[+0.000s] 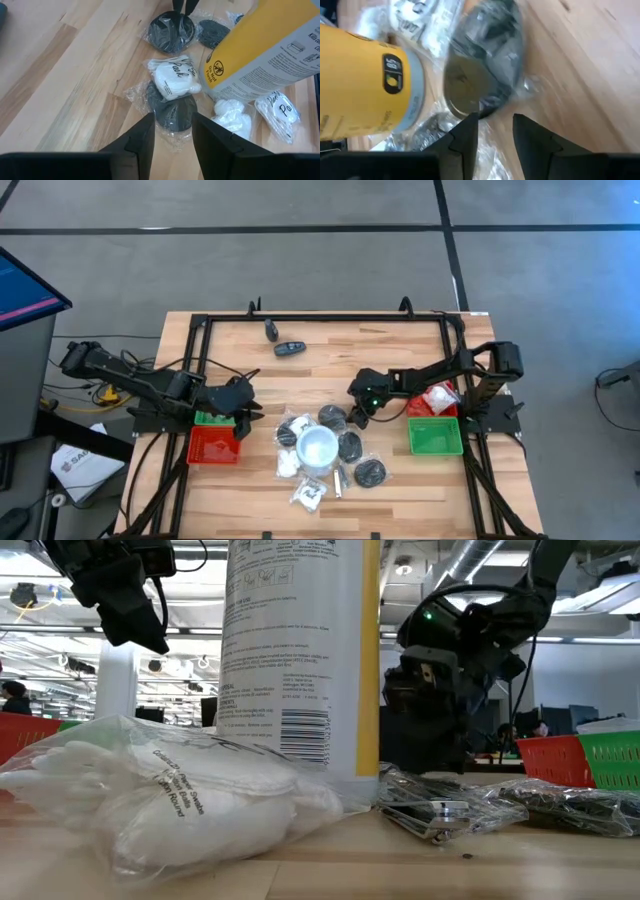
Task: Pick & Place Travel size toiletries
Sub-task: Put the black hairbrush into the left red bin
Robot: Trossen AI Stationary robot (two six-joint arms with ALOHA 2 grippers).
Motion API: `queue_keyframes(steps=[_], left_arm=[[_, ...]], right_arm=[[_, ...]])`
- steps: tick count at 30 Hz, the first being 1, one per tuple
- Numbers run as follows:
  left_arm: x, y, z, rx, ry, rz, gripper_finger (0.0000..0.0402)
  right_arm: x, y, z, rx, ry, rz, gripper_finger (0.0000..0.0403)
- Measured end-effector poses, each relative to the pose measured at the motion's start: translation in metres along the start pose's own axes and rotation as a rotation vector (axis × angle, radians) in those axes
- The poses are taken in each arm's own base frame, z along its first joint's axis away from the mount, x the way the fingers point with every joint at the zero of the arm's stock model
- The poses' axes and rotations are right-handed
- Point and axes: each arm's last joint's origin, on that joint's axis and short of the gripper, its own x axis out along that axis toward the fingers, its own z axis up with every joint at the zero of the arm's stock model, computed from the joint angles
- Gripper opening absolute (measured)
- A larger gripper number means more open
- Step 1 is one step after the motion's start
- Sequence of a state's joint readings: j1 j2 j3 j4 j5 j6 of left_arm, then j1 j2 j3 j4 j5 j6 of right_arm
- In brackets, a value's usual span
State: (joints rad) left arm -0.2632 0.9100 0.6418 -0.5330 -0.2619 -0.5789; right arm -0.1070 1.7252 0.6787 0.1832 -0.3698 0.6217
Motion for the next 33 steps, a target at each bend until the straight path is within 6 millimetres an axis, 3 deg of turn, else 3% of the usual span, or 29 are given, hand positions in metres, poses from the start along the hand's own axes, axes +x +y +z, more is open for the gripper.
queue_keyframes(steps=[14, 17, 21, 33], left_arm=[[0.000, 0.000, 0.001, 0.021, -0.010, -0.006, 0.0121], [0.000, -0.001, 0.001, 0.021, -0.010, -0.006, 0.0121], [0.000, -0.001, 0.001, 0.020, -0.011, -0.006, 0.0121], [0.000, -0.001, 0.002, 0.019, -0.018, -0.006, 0.0121]], right_arm=[[0.025, -0.010, 0.005, 0.031, -0.041, 0.087, 0.0109], [0.025, -0.011, 0.005, 0.034, -0.041, 0.086, 0.0082], [0.025, -0.012, 0.005, 0.005, -0.044, 0.087, 0.0014], [0.022, -0.007, 0.010, -0.035, -0.058, 0.098, 0.0002]])
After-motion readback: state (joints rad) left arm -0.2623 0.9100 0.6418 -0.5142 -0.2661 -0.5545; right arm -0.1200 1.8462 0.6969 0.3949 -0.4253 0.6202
